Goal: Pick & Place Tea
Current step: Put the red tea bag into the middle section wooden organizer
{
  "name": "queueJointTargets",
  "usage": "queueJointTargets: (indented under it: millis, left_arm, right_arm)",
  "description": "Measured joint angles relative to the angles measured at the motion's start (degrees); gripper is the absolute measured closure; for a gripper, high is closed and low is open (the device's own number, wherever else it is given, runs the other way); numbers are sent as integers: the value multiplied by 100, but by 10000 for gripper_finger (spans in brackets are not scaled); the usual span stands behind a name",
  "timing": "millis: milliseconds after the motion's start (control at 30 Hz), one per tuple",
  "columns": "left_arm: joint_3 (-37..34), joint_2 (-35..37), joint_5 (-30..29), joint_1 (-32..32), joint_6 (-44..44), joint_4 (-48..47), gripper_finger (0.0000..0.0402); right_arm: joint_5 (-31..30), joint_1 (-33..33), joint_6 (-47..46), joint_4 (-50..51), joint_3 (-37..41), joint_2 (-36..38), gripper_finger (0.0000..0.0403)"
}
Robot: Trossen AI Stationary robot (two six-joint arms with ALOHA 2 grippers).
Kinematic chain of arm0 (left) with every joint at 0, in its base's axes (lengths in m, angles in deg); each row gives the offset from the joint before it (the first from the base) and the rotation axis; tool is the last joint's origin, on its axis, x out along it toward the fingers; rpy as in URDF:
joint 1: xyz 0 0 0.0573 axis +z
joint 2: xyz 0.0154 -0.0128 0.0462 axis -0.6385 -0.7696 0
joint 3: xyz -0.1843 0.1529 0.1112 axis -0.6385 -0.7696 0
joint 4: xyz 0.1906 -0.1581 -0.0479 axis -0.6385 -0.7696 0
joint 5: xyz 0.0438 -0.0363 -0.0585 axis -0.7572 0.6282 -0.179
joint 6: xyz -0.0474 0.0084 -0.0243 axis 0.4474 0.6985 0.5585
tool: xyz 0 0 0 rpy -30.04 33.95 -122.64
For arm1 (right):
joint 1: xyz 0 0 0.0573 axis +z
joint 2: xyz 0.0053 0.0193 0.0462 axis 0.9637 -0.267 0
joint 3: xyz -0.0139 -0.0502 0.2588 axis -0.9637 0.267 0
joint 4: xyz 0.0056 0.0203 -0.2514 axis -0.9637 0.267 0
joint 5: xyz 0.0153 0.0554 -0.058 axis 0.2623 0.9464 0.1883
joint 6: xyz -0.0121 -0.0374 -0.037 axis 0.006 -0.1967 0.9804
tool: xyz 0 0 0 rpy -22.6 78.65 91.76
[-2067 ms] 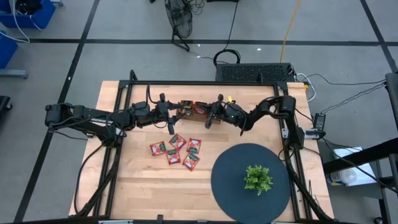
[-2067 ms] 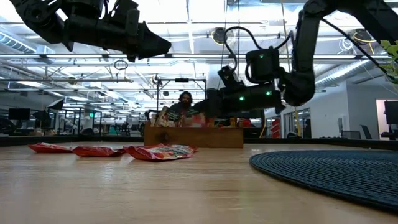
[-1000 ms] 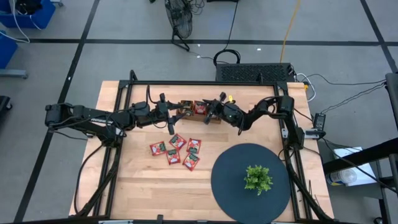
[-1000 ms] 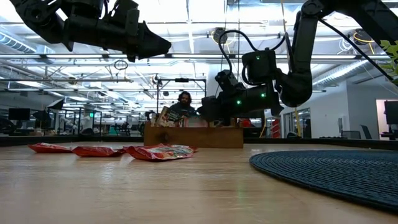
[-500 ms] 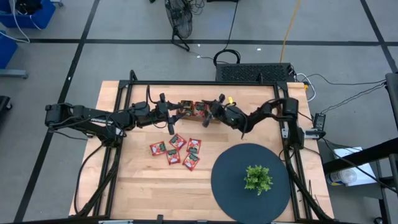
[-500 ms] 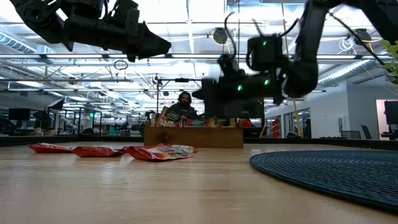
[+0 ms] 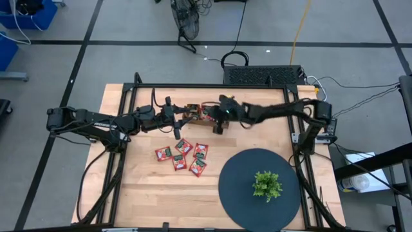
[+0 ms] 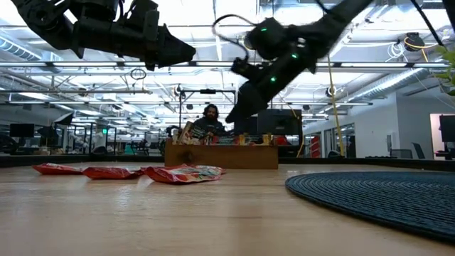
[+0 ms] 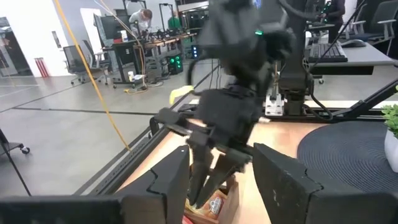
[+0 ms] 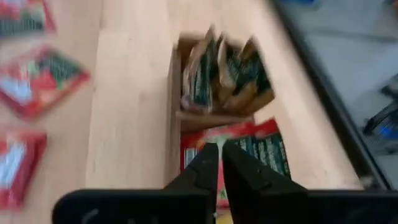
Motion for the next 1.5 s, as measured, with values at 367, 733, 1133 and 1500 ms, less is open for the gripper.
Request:
queueJointTargets:
  millis: [367,733,1133,1500]
  left_arm:
    - [0,0,1,-2,0,-6,245]
    - [0,2,-9,0,0,-2,226]
    - [0,2,-4,-1,0,-1,237]
    - [0,2,9,-2,-2,5,237]
  right_arm:
    - [303,-265,326,2015,-1853,-1325,402]
    - [525,-232,228,2478,-2078,-1670,403]
    - [-528,-190,331,2638,-2138,-1782,403]
    - [-1593,190,751,2245,-2125,-1782,403]
